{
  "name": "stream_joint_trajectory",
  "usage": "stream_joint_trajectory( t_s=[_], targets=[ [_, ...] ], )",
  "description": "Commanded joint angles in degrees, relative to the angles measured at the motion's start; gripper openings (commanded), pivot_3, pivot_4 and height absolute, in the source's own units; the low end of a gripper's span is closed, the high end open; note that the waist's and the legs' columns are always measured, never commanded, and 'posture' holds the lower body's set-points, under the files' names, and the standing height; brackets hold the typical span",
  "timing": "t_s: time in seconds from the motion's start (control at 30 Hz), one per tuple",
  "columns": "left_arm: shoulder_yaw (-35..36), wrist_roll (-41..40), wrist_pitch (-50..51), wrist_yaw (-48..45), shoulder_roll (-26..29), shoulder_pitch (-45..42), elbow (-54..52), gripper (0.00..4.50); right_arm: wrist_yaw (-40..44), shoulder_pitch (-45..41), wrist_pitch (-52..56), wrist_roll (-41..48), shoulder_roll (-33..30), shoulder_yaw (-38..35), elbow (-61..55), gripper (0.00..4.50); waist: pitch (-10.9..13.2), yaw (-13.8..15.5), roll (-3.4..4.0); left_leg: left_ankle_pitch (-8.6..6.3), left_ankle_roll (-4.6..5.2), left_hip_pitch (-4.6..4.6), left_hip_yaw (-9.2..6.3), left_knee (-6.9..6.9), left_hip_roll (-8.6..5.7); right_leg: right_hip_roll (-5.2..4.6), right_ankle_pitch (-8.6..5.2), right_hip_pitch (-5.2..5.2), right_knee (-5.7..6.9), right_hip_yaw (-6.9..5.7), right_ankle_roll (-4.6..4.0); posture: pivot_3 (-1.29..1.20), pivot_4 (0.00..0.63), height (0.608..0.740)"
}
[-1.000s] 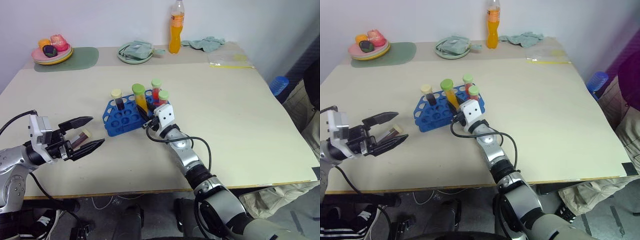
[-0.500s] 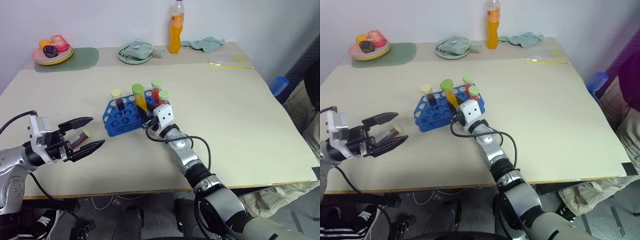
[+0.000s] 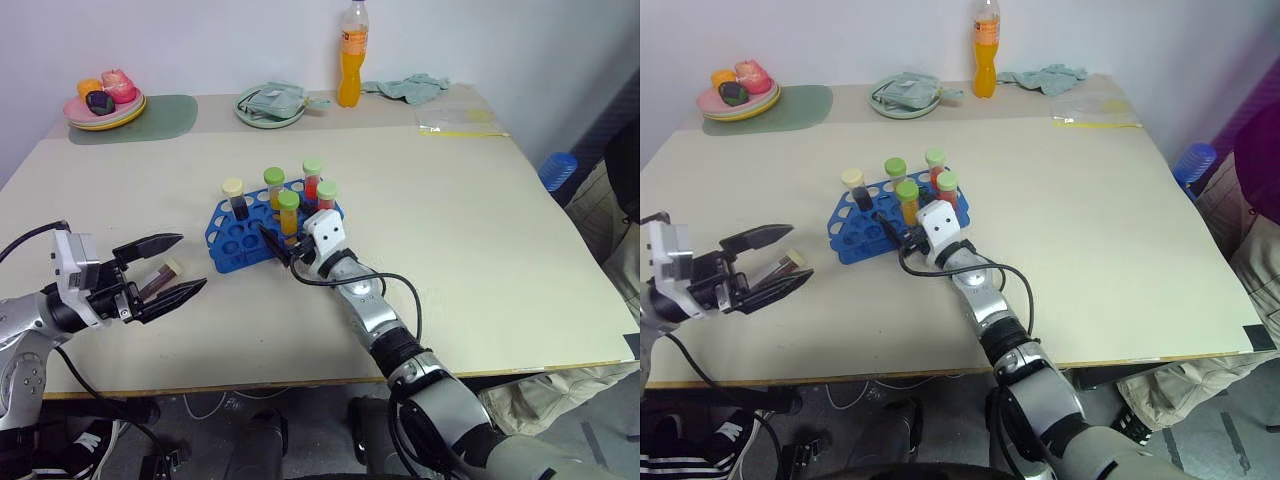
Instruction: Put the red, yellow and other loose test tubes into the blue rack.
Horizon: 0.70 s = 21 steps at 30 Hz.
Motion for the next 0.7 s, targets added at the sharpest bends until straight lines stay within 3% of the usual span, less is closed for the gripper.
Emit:
stream_joint_trajectory(
  t_s=[0.03,0.23,0.4,0.6,0.7],
  targets=[
    [3.4,-0.4,0.0,-0.3,2.0,1.4,-1.4,4.50,10.7,6.2,8.8,4.8,-7.4,1.2,-16.3,4.47,0.0,0.2,0.00,0.00,0.00,0.01,0.00,0.01,0.00,-0.01,-0.01,0.03,0.00,0.00,0.01,0.00,0.150,0.740],
    [4.6,3.6,1.6,3.4,5.4,2.9,1.2,4.50,21.3,12.7,19.7,10.6,-22.3,-1.4,-32.0,4.47,0.0,0.5,0.01,0.00,0.00,-0.04,0.00,0.05,-0.03,-0.04,-0.09,0.05,-0.10,0.00,-0.05,0.00,0.150,0.740],
    [6.1,5.9,3.8,6.7,7.8,2.7,3.6,4.50,23.3,12.1,23.6,13.6,-28.0,-5.9,-37.1,4.47,0.0,0.3,0.00,0.00,0.00,-0.01,0.03,0.04,0.00,-0.02,-0.16,0.03,-0.06,0.00,-0.09,0.00,0.150,0.740],
    [7.1,6.2,21.5,13.5,16.6,1.1,5.4,4.50,35.2,12.0,34.5,27.1,-36.3,-8.1,-49.5,4.47,0.0,0.4,-0.07,-0.01,0.01,-0.12,0.01,0.06,0.00,-0.03,-0.22,-0.02,-0.08,-0.01,0.03,0.00,0.150,0.740],
    [3.9,6.0,31.6,13.5,23.4,-1.7,6.4,4.50,40.1,10.8,36.9,30.6,-40.3,-9.2,-51.1,4.47,0.1,0.7,-0.09,-0.01,0.01,-0.13,0.02,0.08,0.00,-0.04,-0.27,-0.02,-0.10,-0.02,0.12,0.00,0.150,0.740]
  ],
)
